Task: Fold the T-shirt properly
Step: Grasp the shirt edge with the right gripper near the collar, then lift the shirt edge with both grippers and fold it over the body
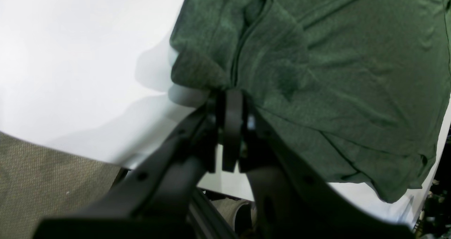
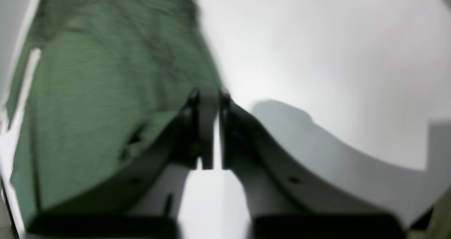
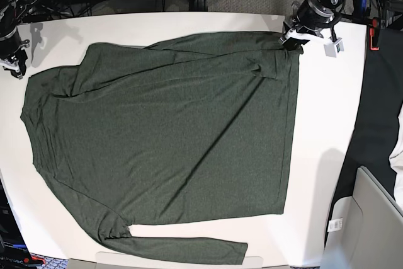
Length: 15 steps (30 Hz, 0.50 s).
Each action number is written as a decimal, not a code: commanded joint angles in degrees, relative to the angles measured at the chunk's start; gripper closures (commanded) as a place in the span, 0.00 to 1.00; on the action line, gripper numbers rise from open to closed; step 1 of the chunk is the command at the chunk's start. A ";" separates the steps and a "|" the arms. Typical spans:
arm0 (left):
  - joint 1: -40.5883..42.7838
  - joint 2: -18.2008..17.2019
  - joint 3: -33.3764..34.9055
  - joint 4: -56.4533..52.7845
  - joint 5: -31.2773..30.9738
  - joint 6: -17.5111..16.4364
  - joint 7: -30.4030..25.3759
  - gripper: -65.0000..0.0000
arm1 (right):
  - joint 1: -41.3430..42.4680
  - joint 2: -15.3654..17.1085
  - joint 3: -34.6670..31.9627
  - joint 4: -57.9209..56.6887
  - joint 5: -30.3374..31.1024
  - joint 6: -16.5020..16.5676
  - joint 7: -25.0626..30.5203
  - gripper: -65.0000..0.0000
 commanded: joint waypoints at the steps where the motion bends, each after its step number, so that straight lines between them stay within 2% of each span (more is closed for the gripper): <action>1: 0.13 -0.27 -0.02 0.82 -0.65 -0.09 -0.49 1.00 | 0.93 1.13 0.11 0.46 1.17 0.46 0.83 0.84; 5: 0.13 -0.27 -0.02 0.74 -0.65 -0.09 -0.49 1.00 | 1.55 1.13 0.11 -1.04 1.25 0.46 -1.02 0.76; 15: 0.13 -0.27 -0.02 0.74 -0.65 -0.09 -0.49 1.00 | 5.85 0.69 -2.18 -9.57 1.25 0.46 -1.28 0.75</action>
